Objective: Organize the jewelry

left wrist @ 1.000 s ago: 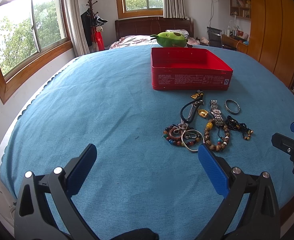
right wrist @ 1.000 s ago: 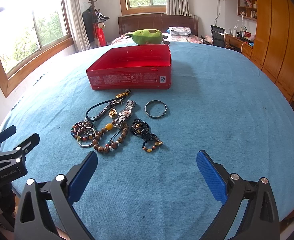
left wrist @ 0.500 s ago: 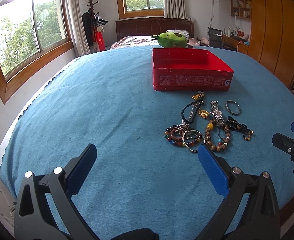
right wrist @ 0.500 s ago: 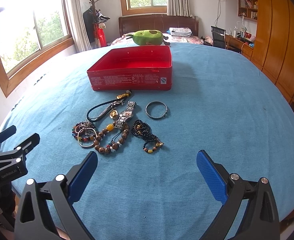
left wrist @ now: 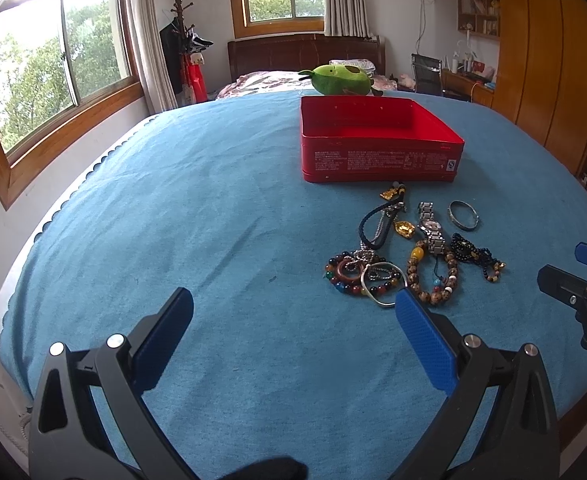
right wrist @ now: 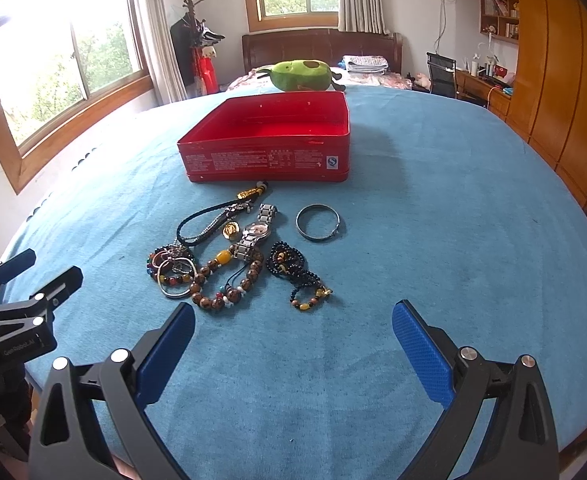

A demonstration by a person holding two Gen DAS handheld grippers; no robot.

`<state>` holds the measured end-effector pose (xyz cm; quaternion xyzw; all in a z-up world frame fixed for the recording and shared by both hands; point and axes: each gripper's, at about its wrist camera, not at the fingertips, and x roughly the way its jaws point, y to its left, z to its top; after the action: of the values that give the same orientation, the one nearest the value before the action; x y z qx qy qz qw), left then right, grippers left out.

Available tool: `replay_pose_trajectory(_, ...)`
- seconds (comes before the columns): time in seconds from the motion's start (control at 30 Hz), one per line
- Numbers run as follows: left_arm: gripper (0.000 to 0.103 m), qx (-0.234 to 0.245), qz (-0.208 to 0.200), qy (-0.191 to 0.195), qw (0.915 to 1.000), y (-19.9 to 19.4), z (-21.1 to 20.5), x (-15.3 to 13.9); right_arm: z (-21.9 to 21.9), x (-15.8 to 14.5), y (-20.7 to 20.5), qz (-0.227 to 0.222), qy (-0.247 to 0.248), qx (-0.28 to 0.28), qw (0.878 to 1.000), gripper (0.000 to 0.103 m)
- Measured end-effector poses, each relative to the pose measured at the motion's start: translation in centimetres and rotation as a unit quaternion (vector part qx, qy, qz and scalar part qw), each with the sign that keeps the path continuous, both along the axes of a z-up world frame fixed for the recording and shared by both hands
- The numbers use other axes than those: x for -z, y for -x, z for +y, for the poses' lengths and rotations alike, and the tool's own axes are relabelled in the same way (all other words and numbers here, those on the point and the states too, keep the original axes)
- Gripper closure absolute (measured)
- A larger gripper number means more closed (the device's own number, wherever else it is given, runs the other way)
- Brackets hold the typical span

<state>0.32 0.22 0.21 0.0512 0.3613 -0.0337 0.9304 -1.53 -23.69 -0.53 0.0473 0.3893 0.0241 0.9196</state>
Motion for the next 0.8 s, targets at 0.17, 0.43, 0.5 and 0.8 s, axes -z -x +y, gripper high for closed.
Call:
replay_pose_trajectory(0.17, 0.003, 0.03, 0.032, 0.039, 0.9983, -0.8, 0.2, 0.9, -0.8, 0.1, -0.7, 0.0, 0.0, 0.001, 1.0, 0.004)
replay_pose_trajectory(0.43, 0.003, 0.039, 0.059, 0.05, 0.9962, -3.1, 0.0, 1.9, -3.0, 0.4, -4.1, 0.021, -0.031, -0.016, 0.999, 0.004)
replay_pose_trajectory(0.5, 0.003, 0.048, 0.067, 0.052, 0.9952, -4.2, -0.3, 1.6, -3.7, 0.5, -5.4, 0.026, -0.043, -0.022, 0.998, 0.004)
replay_pose_trajectory(0.8, 0.031, 0.079, 0.111, 0.065, 0.9885, -11.3, -2.7, 1.1, -6.6, 1.7, -12.4, 0.072, -0.11, -0.041, 0.991, 0.038)
